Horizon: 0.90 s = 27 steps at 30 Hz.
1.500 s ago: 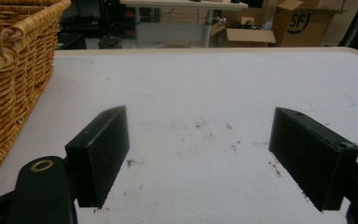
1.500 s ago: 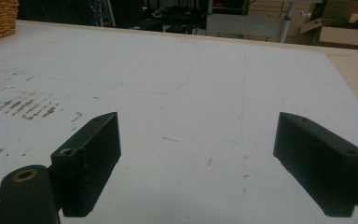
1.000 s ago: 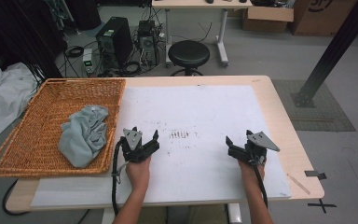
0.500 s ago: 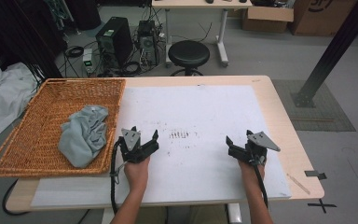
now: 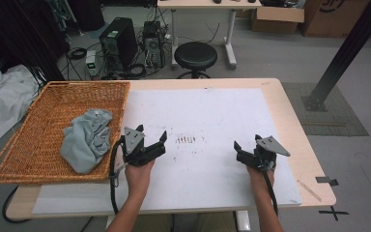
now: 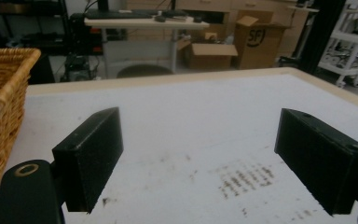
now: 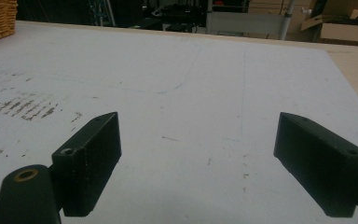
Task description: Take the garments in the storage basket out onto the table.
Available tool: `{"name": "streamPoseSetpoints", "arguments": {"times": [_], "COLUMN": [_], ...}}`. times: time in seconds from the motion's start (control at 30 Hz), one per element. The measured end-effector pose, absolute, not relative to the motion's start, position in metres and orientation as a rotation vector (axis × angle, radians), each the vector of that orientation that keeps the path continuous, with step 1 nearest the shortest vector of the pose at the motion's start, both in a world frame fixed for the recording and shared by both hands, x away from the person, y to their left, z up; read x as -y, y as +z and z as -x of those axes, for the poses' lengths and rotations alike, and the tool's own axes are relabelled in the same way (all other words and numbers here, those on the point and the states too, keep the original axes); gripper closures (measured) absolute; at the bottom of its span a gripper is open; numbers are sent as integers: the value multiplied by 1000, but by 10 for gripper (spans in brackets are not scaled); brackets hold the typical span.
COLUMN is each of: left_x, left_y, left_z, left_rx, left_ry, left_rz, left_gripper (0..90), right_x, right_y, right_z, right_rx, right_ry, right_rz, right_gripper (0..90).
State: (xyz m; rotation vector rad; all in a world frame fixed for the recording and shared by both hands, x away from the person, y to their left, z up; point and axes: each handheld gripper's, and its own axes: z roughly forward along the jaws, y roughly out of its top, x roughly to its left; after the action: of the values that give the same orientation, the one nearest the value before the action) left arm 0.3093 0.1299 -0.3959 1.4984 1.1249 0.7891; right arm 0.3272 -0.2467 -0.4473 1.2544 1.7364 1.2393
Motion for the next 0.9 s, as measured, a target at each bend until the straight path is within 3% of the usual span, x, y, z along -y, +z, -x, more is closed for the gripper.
{"name": "streamPoseSetpoints", "arguments": {"times": [0.3, 0.9], "left_x": [-149, -215], "left_y": [-353, -333], "left_z": [-306, -313], "left_rx": [-1048, -1125], "left_ry": [789, 932], "left_rz": [-1410, -1414], "left_gripper": [158, 159], "right_x": [246, 245], "right_y": [-447, -447], "right_z": [-327, -328], "right_rx": [-1740, -1761], "right_ry": [1238, 1231], "right_rz": [-1247, -1245], "right_gripper": [144, 144]}}
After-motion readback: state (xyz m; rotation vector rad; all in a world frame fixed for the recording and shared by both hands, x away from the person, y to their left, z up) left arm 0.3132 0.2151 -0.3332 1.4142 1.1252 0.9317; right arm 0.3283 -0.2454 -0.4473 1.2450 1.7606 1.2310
